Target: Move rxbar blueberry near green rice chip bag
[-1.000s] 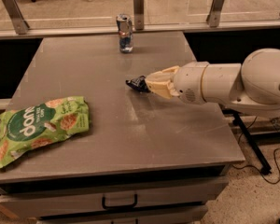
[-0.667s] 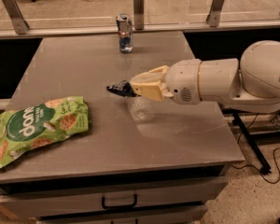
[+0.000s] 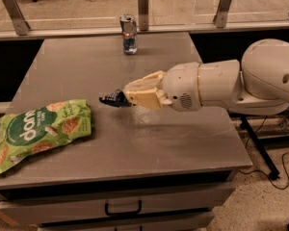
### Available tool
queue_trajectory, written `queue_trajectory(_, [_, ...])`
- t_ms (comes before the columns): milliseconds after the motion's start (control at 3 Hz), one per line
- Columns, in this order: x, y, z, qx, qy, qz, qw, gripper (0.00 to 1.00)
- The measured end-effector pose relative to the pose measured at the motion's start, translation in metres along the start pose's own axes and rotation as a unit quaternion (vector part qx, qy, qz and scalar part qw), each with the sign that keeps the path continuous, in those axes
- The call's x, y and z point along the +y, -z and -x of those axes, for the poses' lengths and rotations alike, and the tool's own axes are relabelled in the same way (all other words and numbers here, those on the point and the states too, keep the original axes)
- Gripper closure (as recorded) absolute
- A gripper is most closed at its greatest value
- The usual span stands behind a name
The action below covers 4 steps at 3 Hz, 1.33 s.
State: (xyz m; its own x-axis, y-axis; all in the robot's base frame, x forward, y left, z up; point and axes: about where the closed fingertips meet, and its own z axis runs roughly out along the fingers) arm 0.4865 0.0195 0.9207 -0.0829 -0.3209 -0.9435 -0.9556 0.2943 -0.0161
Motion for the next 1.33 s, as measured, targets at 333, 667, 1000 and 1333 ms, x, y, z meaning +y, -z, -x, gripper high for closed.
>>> queue_trajectory(333, [0.026, -0.004, 0.008, -0.013, -0.003, 0.004, 0.9999, 1.0])
queue_trajectory(667, [0.055, 0.004, 0.014, -0.024, -0.013, 0.01, 0.9996, 0.81])
queue_trajectory(1000, [0.075, 0.011, 0.016, -0.031, -0.019, 0.01, 0.9993, 0.59])
queue_trajectory(1333, [0.087, 0.016, 0.017, -0.035, -0.023, 0.01, 0.9991, 0.35])
